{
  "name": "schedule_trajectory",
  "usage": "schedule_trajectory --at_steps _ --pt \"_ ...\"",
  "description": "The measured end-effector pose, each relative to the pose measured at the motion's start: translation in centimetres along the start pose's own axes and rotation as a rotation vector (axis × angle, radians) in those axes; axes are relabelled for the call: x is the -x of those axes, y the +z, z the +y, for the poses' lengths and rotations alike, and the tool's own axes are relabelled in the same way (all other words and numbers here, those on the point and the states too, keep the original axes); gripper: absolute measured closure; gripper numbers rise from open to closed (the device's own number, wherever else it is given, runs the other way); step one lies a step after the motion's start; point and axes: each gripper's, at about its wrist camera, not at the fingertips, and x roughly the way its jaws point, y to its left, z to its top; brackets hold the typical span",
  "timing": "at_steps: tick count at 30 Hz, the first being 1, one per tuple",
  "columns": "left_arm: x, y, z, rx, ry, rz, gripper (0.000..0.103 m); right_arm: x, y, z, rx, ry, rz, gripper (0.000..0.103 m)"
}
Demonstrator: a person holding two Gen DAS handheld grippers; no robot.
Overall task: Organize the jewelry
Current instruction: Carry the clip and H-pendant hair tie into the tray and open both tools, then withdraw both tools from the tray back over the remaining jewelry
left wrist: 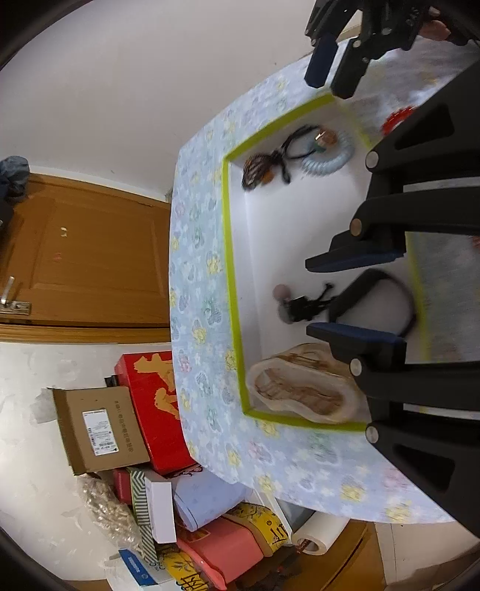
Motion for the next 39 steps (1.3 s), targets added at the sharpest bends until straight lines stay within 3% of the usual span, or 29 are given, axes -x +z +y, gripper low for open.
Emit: schedule_trajectory --at_steps 20,39 --pt "10.2 -9.1 -1.8 0.003 -0.034 -0.047 0.074 7.3 -7.3 4.4 0.03 -0.037 0.002 0.064" --pt "12.0 -12.6 -2.4 0.02 -0.066 -0.025 0.074 8.6 -10.0 5.0 0.003 -0.032 0.025 0.064"
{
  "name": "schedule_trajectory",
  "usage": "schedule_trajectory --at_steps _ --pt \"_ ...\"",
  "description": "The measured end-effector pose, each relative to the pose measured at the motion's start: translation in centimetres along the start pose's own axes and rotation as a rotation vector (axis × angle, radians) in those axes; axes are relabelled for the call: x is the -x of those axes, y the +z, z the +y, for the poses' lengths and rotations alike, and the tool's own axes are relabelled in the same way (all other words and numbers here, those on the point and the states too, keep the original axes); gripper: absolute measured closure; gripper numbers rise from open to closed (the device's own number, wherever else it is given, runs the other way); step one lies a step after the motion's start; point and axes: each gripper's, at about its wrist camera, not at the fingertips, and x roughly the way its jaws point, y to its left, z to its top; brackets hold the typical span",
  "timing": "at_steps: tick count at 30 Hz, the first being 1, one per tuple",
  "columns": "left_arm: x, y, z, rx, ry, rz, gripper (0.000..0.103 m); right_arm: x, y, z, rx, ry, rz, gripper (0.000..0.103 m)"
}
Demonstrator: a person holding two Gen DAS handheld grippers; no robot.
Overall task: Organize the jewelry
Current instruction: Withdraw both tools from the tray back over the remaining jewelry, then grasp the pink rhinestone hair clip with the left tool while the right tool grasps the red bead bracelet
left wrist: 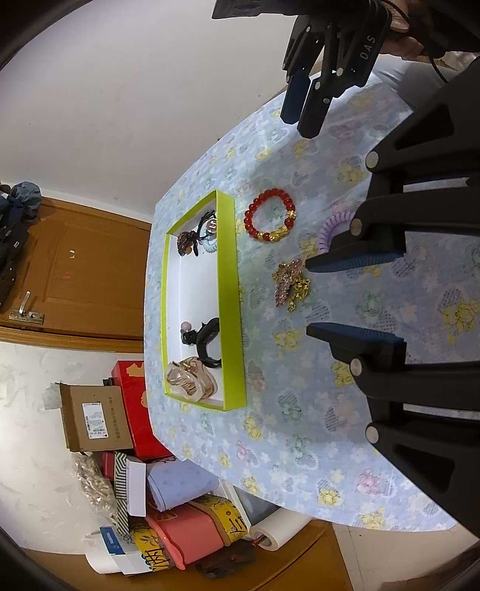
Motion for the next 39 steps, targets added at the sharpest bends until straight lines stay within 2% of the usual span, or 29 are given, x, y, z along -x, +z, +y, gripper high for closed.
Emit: schedule_trajectory --at_steps 11,15,19,32,39 --pt "-1.6 0.2 0.1 -0.003 -0.009 0.027 0.073 -1.0 -0.2 -0.1 -0.003 0.012 0.018 0.063" --pt "-2.8 0.5 0.1 -0.005 -0.017 0.043 0.067 -1.6 -0.1 -0.4 -0.009 0.012 0.028 0.063" --pt "-4.2 0.8 -0.2 -0.006 -0.035 0.064 0.065 -2.1 -0.1 -0.7 -0.015 0.011 0.037 0.063" --pt "-8.0 1.6 -0.8 0.045 -0.091 0.135 0.065 -3.7 -0.2 -1.8 -0.035 0.015 0.069 0.063" --pt "-8.9 2.2 -1.3 0.043 -0.101 0.133 0.065 -4.6 0.1 -2.3 -0.046 0.017 0.074 0.063"
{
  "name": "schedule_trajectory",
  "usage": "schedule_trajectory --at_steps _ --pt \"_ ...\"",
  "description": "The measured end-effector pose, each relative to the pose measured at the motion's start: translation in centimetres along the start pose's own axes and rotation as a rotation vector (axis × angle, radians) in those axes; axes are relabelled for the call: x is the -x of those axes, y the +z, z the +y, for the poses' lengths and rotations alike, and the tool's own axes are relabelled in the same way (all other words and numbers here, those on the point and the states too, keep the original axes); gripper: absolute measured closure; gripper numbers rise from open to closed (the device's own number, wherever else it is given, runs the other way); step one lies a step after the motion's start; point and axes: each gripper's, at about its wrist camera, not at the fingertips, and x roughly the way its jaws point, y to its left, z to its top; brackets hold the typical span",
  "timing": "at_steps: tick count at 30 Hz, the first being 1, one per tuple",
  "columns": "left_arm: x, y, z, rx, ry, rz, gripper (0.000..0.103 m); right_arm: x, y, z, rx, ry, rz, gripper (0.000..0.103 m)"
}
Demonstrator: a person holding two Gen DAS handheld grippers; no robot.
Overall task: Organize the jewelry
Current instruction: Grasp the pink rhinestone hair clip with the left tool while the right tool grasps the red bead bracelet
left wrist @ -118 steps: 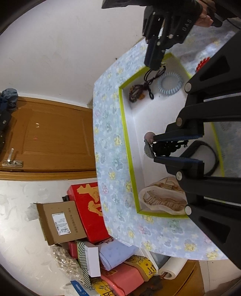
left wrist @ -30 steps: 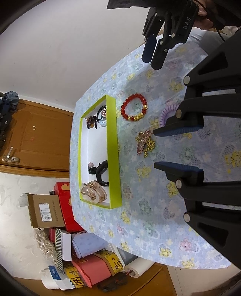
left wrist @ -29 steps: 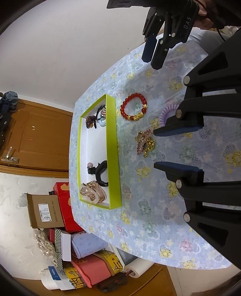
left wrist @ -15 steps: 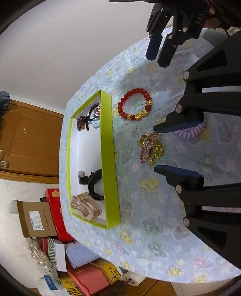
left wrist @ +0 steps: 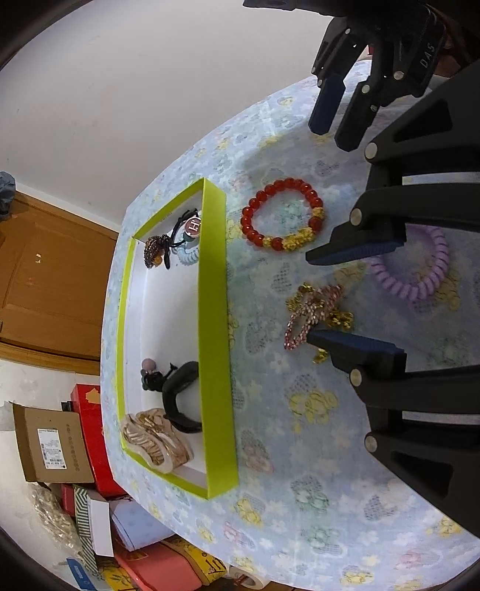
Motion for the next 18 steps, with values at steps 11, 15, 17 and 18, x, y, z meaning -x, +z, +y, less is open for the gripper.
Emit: schedule_trajectory --at_steps 11,15,17,18 --pt "-0.9 0.3 -1.0 -0.068 0.069 -0.031 0.084 -1.0 0.8 -0.6 -0.013 -0.005 -0.003 0.063" --pt "-0.5 0.3 -0.9 -0.075 0.064 -0.053 0.092 -1.1 1.2 -0.6 -0.014 0.002 -0.009 0.063" --pt "-0.3 0.3 -0.9 -0.079 0.057 -0.059 0.092 -1.1 1.3 -0.4 -0.011 0.006 -0.012 0.063" --pt "-0.2 0.3 -0.9 -0.08 0.053 -0.062 0.092 -1.1 1.3 -0.3 -0.008 0.01 -0.014 0.063"
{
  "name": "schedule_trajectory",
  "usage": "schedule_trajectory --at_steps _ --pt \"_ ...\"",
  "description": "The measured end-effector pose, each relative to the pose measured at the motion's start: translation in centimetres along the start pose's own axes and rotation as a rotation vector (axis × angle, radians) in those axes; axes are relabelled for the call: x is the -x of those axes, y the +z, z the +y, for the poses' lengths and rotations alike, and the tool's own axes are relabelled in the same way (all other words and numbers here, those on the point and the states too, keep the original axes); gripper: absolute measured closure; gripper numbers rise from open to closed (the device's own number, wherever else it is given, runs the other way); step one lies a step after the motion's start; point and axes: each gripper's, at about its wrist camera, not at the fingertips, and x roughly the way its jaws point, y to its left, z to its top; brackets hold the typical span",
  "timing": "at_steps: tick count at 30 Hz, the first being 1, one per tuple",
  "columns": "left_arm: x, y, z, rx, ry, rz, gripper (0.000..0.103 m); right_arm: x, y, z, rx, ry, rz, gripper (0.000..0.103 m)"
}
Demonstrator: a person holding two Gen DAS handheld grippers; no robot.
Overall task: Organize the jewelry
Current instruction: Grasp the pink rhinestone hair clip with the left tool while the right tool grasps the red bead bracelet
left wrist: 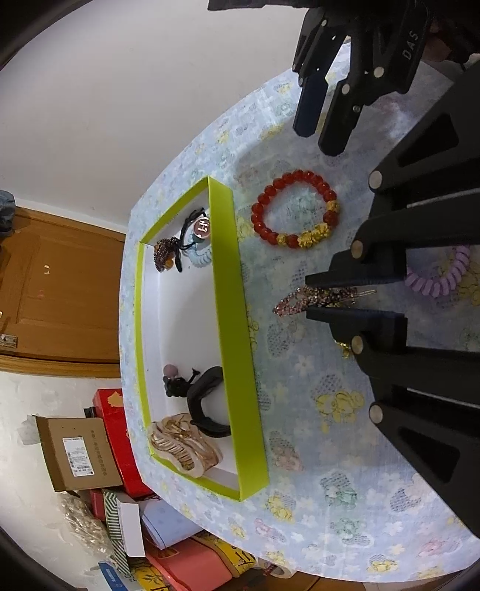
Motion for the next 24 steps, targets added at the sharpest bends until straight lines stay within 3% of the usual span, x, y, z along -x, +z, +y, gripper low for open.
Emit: schedule_trajectory --at_steps 8,21,24 --pt "2.2 0.1 0.6 0.016 -0.034 -0.051 0.093 -0.2 0.5 1.6 0.068 0.031 -0.013 0.063" --pt "4.8 -0.5 4.1 0.097 0.007 -0.096 0.093 -4.1 1.7 4.9 0.227 0.058 0.021 0.064" --pt "4.9 -0.7 4.6 0.107 0.011 -0.097 0.093 -4.7 1.8 5.4 0.246 0.031 0.02 0.071"
